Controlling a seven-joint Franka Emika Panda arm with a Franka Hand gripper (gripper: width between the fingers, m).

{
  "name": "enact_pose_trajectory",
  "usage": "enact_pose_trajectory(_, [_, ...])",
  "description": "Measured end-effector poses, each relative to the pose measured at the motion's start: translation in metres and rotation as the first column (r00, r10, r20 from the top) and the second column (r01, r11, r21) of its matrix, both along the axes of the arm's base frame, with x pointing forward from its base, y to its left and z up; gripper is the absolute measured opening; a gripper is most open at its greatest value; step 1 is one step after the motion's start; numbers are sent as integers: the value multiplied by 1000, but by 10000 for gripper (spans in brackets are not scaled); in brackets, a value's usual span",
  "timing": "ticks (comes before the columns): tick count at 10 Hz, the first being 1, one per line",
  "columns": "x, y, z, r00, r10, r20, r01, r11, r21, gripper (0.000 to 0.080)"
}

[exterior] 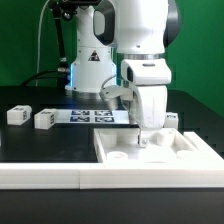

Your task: Assemble one leg

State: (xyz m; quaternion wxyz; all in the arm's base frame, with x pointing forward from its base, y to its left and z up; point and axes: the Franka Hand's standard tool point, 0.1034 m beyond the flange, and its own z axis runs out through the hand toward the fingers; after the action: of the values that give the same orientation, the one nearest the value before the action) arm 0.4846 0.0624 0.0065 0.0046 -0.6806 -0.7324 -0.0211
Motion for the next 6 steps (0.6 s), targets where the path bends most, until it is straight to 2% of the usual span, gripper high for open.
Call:
enact_pose_trajectory(4, [0, 0, 1, 1000, 0, 1, 0, 1000, 0, 649])
enact_pose_trajectory(5, [-1, 1, 9, 1000, -24, 2, 24, 1000, -6, 649])
enact_pose_trajectory(6, [-4, 5, 24, 999, -50, 16, 50, 999, -11, 649])
